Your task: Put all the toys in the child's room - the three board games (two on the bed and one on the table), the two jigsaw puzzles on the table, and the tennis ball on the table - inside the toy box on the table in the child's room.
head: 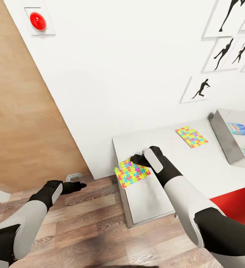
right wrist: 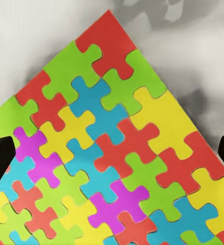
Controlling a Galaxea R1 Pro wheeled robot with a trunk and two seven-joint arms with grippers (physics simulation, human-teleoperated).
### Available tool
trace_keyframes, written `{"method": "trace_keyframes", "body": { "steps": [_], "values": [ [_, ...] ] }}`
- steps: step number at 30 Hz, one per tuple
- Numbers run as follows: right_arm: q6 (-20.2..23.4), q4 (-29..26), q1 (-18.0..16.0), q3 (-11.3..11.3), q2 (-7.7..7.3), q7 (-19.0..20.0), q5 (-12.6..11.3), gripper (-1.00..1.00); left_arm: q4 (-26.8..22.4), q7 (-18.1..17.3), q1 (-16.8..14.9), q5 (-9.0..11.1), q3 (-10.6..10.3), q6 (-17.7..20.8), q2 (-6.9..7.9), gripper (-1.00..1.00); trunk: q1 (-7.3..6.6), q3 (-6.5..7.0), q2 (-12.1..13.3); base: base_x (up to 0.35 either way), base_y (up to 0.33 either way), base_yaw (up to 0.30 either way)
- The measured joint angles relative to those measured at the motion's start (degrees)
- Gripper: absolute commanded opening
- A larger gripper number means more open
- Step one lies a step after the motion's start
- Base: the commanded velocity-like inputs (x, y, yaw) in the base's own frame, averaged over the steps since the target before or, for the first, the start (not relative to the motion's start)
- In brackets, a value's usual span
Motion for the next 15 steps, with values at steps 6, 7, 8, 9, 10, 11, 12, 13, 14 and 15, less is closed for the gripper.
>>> {"method": "trace_keyframes", "body": {
  "steps": [6,7,8,9,10,11,12,13,14,15],
  "values": [
    [0.0,0.0,0.0,0.0,0.00,0.0,0.0,1.00,0.0,0.0,0.0,0.0,0.0,0.0,0.00,1.00,0.00,0.00,0.0,-0.011,0.061,0.000],
    [0.0,0.0,0.0,0.0,0.00,0.0,0.0,1.00,0.0,0.0,0.0,0.0,0.0,0.0,0.00,1.00,0.01,0.00,0.0,-0.066,0.134,0.000],
    [0.0,0.0,0.0,0.0,0.00,0.0,0.0,1.00,0.0,0.0,0.0,0.0,0.0,0.0,0.00,1.00,0.01,0.00,0.0,-0.060,0.120,0.000],
    [0.0,0.0,0.0,0.0,0.00,0.0,0.0,1.00,0.0,0.0,0.0,0.0,0.0,0.0,0.00,1.00,0.01,0.00,0.0,-0.038,0.077,0.000],
    [0.0,0.0,0.0,0.0,0.00,0.0,0.0,1.00,0.0,0.0,0.0,0.0,0.0,0.0,0.00,1.00,0.00,0.00,0.0,-0.025,0.049,0.000],
    [0.0,0.0,0.0,0.0,0.00,0.0,0.0,1.00,0.0,0.0,0.0,0.0,0.0,0.0,0.00,1.00,0.00,0.00,0.0,-0.020,0.039,0.000],
    [0.0,0.0,0.0,0.0,0.00,0.0,0.0,1.00,0.0,0.0,0.0,0.0,0.0,0.0,0.00,1.00,0.00,0.00,0.0,-0.010,0.020,0.000],
    [0.0,0.0,0.0,0.0,0.00,0.0,0.0,1.00,0.0,0.0,0.0,0.0,0.0,0.0,0.00,1.00,0.00,0.00,0.0,-0.008,0.016,0.000],
    [0.0,0.0,0.0,0.0,0.00,0.0,0.0,1.00,0.0,0.0,0.0,0.0,0.0,0.0,0.00,1.00,0.00,0.00,0.0,-0.005,0.010,0.000],
    [0.0,0.0,0.0,0.0,0.01,0.0,0.0,1.00,0.0,0.0,0.0,0.0,0.0,0.0,0.00,1.00,0.00,0.00,0.0,-0.004,0.008,0.000]
  ]
}}
